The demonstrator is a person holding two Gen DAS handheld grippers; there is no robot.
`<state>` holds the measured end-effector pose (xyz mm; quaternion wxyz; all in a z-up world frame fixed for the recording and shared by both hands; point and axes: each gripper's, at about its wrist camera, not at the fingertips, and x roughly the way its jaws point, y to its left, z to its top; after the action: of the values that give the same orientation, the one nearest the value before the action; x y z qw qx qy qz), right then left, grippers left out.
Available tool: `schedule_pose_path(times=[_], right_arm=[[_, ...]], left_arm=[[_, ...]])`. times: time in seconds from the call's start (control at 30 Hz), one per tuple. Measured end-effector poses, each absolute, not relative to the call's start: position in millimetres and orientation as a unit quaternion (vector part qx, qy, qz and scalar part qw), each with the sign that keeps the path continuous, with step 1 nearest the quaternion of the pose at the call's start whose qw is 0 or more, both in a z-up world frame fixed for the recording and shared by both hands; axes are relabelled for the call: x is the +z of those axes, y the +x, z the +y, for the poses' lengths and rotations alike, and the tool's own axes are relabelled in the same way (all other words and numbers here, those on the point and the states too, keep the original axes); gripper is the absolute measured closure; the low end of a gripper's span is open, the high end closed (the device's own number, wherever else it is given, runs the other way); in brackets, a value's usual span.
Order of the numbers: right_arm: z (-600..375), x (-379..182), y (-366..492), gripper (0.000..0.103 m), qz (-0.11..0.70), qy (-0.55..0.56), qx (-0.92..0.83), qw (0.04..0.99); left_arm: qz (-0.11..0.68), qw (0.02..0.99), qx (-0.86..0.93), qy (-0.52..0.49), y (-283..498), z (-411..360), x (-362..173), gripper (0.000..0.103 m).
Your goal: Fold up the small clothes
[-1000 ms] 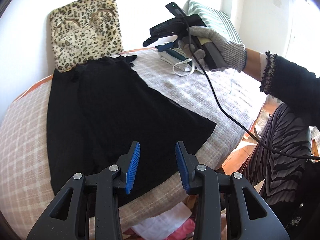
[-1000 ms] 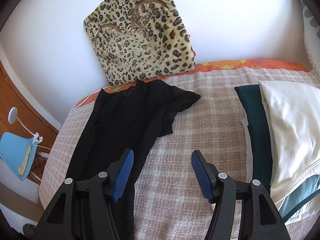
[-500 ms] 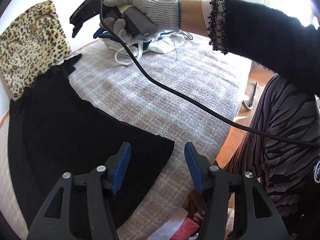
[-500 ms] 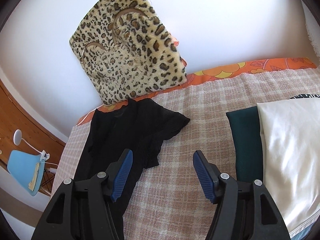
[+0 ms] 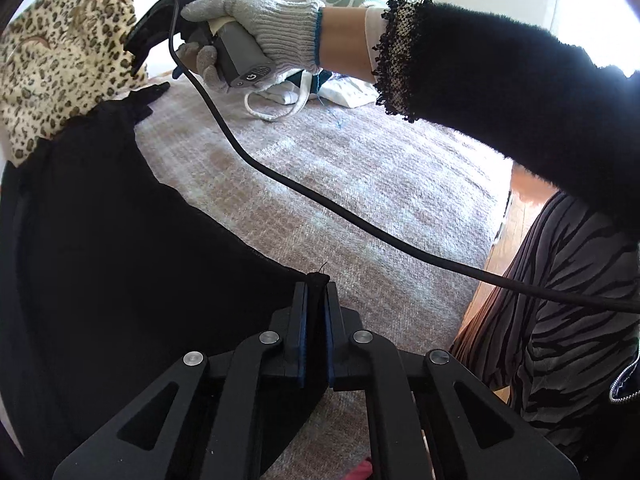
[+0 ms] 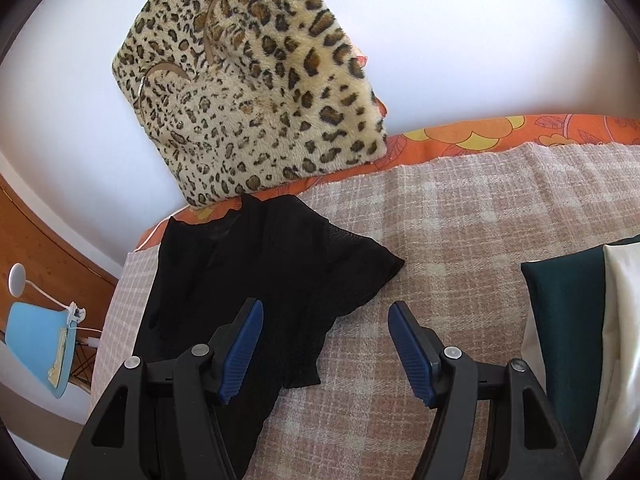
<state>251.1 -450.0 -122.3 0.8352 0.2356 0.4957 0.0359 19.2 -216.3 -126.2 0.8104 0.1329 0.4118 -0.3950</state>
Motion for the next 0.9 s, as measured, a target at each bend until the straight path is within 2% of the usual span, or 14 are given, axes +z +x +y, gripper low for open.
schedule_pose_path(times=[0.17, 0.4, 0.47, 0.53, 0.6, 0.67, 0.77, 0.9], right_arm=[[-443, -142, 280, 0.035, 0.515, 0.193, 0.0, 0.835], [-454, -155, 304, 0.039, 0.503, 0.212, -0.028, 0.837], [-449, -156, 311, 0.058, 0.506, 0.196, -0.026, 0.84], [-443, -157, 316, 0.065, 0.51, 0.184, -0.021, 0.84], [-437, -156, 319, 0.076, 0.513, 0.173, -0.012, 0.841], [-432, -155, 322, 0.093, 0.516, 0.16, -0.01, 0.842], [-428, -150, 325, 0.101, 0.514, 0.15, -0.013, 0.844], [-429, -134, 327, 0.102, 0.504, 0.147, -0.021, 0.851]], left_arm=[[0.406, 0.822, -0.389, 0.089, 17, -204, -122, 0.099], [0.406, 0.833, -0.374, 0.043, 19, -188, -119, 0.099], [0.404, 0.835, -0.373, 0.037, 18, -183, -116, 0.1], [0.402, 0.837, -0.369, 0.031, 16, -179, -115, 0.1], [0.402, 0.839, -0.367, 0.024, 17, -177, -117, 0.1], [0.404, 0.839, -0.364, 0.017, 16, -176, -119, 0.1], [0.402, 0.842, -0.36, 0.008, 14, -172, -121, 0.1], [0.395, 0.848, -0.353, -0.003, 7, -165, -120, 0.1]])
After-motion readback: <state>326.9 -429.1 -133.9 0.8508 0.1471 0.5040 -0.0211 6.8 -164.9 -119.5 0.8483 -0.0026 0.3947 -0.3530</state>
